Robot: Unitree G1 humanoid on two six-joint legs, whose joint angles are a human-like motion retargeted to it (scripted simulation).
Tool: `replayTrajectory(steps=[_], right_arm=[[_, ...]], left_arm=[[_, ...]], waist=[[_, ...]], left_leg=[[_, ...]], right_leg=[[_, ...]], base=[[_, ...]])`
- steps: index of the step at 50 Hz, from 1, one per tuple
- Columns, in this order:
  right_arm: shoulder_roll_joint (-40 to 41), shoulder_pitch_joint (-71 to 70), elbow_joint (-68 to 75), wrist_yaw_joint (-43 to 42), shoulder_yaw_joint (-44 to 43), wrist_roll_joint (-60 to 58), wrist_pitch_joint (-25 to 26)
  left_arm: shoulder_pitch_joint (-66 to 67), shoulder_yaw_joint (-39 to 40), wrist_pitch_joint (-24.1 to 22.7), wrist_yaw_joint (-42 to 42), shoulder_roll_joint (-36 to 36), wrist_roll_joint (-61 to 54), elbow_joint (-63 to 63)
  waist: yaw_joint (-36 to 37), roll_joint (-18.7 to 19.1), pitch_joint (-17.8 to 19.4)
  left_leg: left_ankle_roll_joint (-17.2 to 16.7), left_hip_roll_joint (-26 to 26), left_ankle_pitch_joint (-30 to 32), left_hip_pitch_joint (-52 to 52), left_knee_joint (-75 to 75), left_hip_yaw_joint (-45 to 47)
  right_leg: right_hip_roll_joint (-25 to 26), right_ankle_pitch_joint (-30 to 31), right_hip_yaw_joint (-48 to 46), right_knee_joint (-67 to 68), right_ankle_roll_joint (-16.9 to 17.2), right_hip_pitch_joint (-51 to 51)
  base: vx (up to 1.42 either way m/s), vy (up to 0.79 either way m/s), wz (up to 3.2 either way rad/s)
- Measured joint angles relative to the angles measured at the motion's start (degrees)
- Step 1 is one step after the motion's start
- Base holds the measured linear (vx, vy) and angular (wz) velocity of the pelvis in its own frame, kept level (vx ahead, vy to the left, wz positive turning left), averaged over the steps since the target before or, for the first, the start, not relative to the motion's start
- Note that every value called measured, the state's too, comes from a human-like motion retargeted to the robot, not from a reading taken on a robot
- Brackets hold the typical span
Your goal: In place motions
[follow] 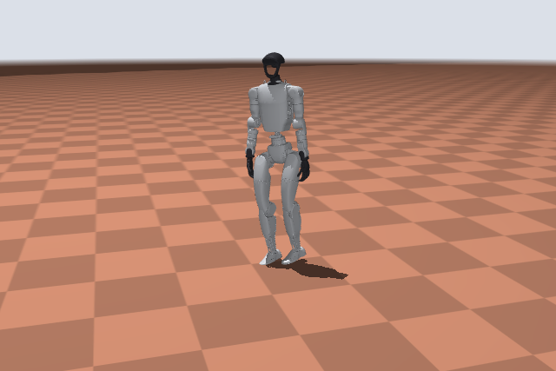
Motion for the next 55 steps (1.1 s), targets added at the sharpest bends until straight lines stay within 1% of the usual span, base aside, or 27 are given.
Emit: replayTrajectory(steps=[3,5,7,8,10,12,13,15,18,20,25,27,30,32,33,35,37,38,40,42,45,47,50,52,53,54,55], right_arm=[[-0.3,-0.4,-0.3,-0.1,0.8,0.0,0.1],[-0.4,-1.3,-0.4,-0.2,0.7,0.0,0.3],[-0.3,-1.9,-1.0,0.1,0.8,0.0,0.1],[-0.2,-2.3,-1.4,0.3,0.9,-0.1,0.0],[-0.2,-3.1,-2.3,1.0,1.4,-0.2,-0.1],[-0.2,-4.0,-3.3,1.2,3.2,0.2,-0.2],[-0.1,-4.6,-3.6,1.0,4.5,0.8,-0.2],[0.3,-5.6,-3.7,0.4,6.0,2.0,-0.3],[0.2,-6.9,-2.5,0.9,6.2,3.5,-0.4],[-0.4,-6.5,-1.7,1.6,6.3,3.2,0.1],[-2.6,-6.3,1.7,0.0,5.1,1.9,1.4],[-3.3,-6.5,3.0,-0.3,4.3,2.3,1.9],[-4.3,-6.6,4.3,-1.4,2.7,3.3,2.5],[-5.1,-6.5,5.4,-2.2,1.5,3.9,2.7],[-5.4,-6.6,6.3,-2.6,0.9,4.2,2.9],[-5.9,-6.2,7.9,-3.3,-0.2,4.7,3.2],[-6.1,-6.0,9.7,-4.1,-1.3,5.0,3.5],[-6.1,-5.7,10.4,-4.6,-1.8,5.2,3.7],[-5.8,-4.9,11.4,-5.2,-2.8,5.6,3.9],[-5.5,-4.3,12.6,-5.3,-3.7,6.7,4.0],[-5.5,-2.6,13.8,-4.9,-4.8,8.4,4.2],[-5.2,-1.5,14.1,-4.7,-5.6,8.7,4.3],[-4.5,-0.3,14.2,-4.2,-5.9,9.1,4.5],[-3.5,-0.3,13.9,-3.9,-5.8,9.4,4.6],[-2.9,-0.4,13.2,-3.8,-5.5,9.2,4.6],[-2.4,-0.6,12.3,-3.6,-5.0,8.8,4.5],[-1.9,-1.0,11.2,-3.2,-4.2,8.2,4.4]], left_arm=[[-0.2,-0.2,-0.4,-0.4,-0.5,0.1,-1.0],[-0.4,-0.5,-0.6,-1.0,-0.5,0.6,-1.7],[-0.3,-1.3,-0.8,-1.4,-0.3,0.6,-2.3],[-0.2,-1.8,-0.7,-1.7,-0.1,0.4,-2.6],[0.0,-2.6,-0.6,-2.8,0.3,0.3,-3.1],[-0.1,-2.2,-0.4,-4.0,0.7,0.6,-3.7],[-0.2,-1.8,-0.3,-4.4,1.0,0.9,-4.1],[-0.6,-1.3,-0.2,-4.7,2.2,1.5,-5.0],[-1.0,-0.5,0.1,-4.1,3.6,2.8,-5.7],[-0.5,0.2,0.3,-3.2,3.8,2.7,-5.1],[1.7,1.3,1.0,-3.1,3.8,0.2,-3.2],[1.9,1.9,1.4,-2.8,3.8,0.6,-2.4],[1.8,2.1,1.8,-1.9,3.6,1.6,-1.8],[1.3,2.3,1.9,-1.5,3.2,2.1,-1.5],[0.9,2.6,2.0,-1.6,3.0,2.3,-1.3],[0.5,2.8,2.1,-1.9,2.5,2.4,-1.3],[-0.3,2.6,2.1,-2.2,2.1,1.6,-1.5],[-0.8,2.5,2.0,-2.3,1.9,1.1,-1.7],[-1.7,2.4,1.9,-2.6,1.5,0.6,-2.2],[-3.1,2.2,2.0,-3.3,1.1,0.5,-3.0],[-4.8,1.4,1.6,-3.9,0.1,0.3,-4.4],[-5.3,1.2,1.2,-4.4,-0.7,0.1,-5.3],[-4.8,1.0,0.6,-5.8,-1.5,0.2,-6.7],[-3.9,0.5,0.4,-6.3,-1.5,0.4,-7.4],[-3.3,0.2,0.3,-6.2,-1.5,0.3,-7.5],[-2.7,0.0,0.2,-6.0,-1.0,0.0,-7.3],[-2.1,-0.2,0.1,-5.8,-0.2,-0.4,-7.0]], waist=[[2.2,-0.3,1.0],[3.3,-0.5,1.8],[2.3,-0.2,2.0],[0.8,-0.2,2.1],[-3.5,0.9,2.2],[-7.5,1.9,2.9],[-9.4,2.1,3.4],[-12.4,2.8,4.7],[-12.7,3.7,6.3],[-11.2,4.1,6.2],[-7.4,5.4,4.0],[-7.2,6.1,4.0],[-8.4,7.6,3.8],[-9.6,8.4,3.5],[-10.0,8.4,3.3],[-10.3,7.8,2.6],[-11.3,8.0,2.2],[-12.6,8.3,2.1],[-15.1,9.1,1.7],[-16.5,9.7,1.2],[-18.8,10.8,0.7],[-19.4,11.1,0.2],[-18.4,9.6,-1.3],[-15.5,6.4,-2.6],[-13.6,4.4,-2.6],[-10.4,2.7,-1.3],[-6.5,1.1,0.7]], left_leg=[[-0.4,-3.3,1.8,0.5,0.2,-12.1],[-0.3,-3.7,1.6,1.7,-0.8,-14.4],[0.2,-2.5,0.1,3.1,-4.0,-10.9],[2.0,-1.7,-1.1,3.7,-5.4,-6.8],[3.4,1.9,-3.0,5.3,-8.9,1.4],[2.6,1.8,-2.2,6.2,-11.2,2.4],[2.1,2.5,-2.2,6.0,-12.0,5.4],[1.8,4.0,-2.4,7.0,-13.8,10.9],[1.9,6.0,-3.5,8.4,-15.5,19.0],[1.9,7.1,-4.6,9.2,-16.1,25.0],[1.8,9.5,-8.9,10.3,-16.3,39.5],[1.6,10.5,-10.4,10.8,-15.7,43.9],[1.0,12.2,-12.7,11.7,-15.1,48.6],[0.3,12.7,-14.3,12.3,-14.7,50.5],[-0.1,12.5,-15.1,12.7,-14.6,51.6],[-0.8,11.4,-16.5,13.8,-14.9,53.9],[-1.6,11.2,-17.4,14.8,-15.4,55.6],[-2.0,11.4,-17.8,15.3,-15.6,56.0],[-2.7,12.0,-18.3,15.7,-15.8,56.5],[-3.5,12.1,-18.8,16.3,-16.2,57.8],[-4.6,12.5,-19.1,17.4,-16.6,57.8],[-5.0,13.0,-18.8,18.4,-16.2,58.2],[-4.0,13.1,-16.6,19.7,-13.2,58.1],[-1.3,12.6,-13.3,19.7,-8.9,58.3],[1.4,12.5,-11.7,19.9,-5.9,58.5],[2.7,14.5,-11.1,21.8,-0.8,58.7],[3.4,17.6,-11.0,24.5,5.4,58.9]], right_leg=[[1.2,1.8,7.9,0.2,0.2,-1.2],[2.7,3.0,13.3,0.7,0.1,-2.3],[4.5,4.3,17.3,1.0,-0.2,-3.4],[5.0,5.1,18.6,1.1,-0.2,-3.9],[6.8,6.6,20.5,1.2,-0.4,-5.1],[8.2,7.2,22.5,1.8,-0.3,-6.4],[8.9,7.3,23.6,2.0,-0.3,-7.1],[9.5,6.6,22.3,2.6,-2.0,-8.7],[5.9,2.6,6.8,4.1,-8.6,-10.8],[3.3,-0.4,-3.6,4.7,-11.7,-11.1],[-3.4,-10.0,-30.2,7.7,-15.4,-9.6],[-5.2,-13.9,-38.8,9.0,-15.4,-7.7],[-7.6,-17.2,-52.1,10.1,-12.7,-3.8],[-8.4,-16.4,-59.0,10.2,-10.2,-1.5],[-8.4,-14.4,-60.4,9.6,-9.2,-1.0],[-8.1,-5.7,-58.9,7.4,-8.3,-1.1],[-6.3,-2.6,-51.1,6.2,-11.9,-3.1],[-5.2,-2.8,-49.1,5.4,-13.0,-3.5],[-3.7,-3.0,-51.5,3.4,-15.1,-2.6],[-2.2,-2.9,-50.1,2.2,-15.7,-2.3],[-1.0,-3.2,-45.7,2.0,-15.3,-2.7],[-0.5,-3.4,-44.5,1.4,-15.3,-2.3],[0.1,-3.2,-40.3,-0.8,-15.1,-1.7],[-1.6,-2.9,-36.7,-1.7,-14.8,-1.8],[-2.6,-2.5,-34.8,-2.2,-14.8,-1.4],[-1.8,-3.1,-31.3,-2.4,-15.2,0.4],[-0.2,-4.3,-27.0,-2.3,-15.8,3.0]], base=[[-0.12,0.12,-2.25],[-0.23,0.14,-2.40],[-0.30,0.14,-1.97],[-0.39,0.17,-1.52],[-0.45,0.23,-1.40],[-0.48,0.33,-2.00],[-0.55,0.35,-2.38],[-0.61,0.37,-2.59],[-0.50,0.38,-3.11],[-0.33,0.36,-3.65],[-0.24,0.30,-3.72],[-0.31,0.25,-3.24],[-0.31,0.19,-2.47],[-0.15,0.11,-1.91],[-0.07,0.06,-1.83],[-0.03,0.01,-1.75],[-0.05,-0.06,-1.23],[-0.07,-0.09,-0.69],[-0.08,-0.13,-0.44],[-0.04,-0.14,-0.37],[0.03,-0.18,-0.12],[0.10,-0.21,-0.40],[0.15,-0.29,-0.93],[0.09,-0.24,-1.78],[0.16,-0.38,-2.78],[0.33,-0.55,-3.79],[0.43,-0.72,-4.04]])
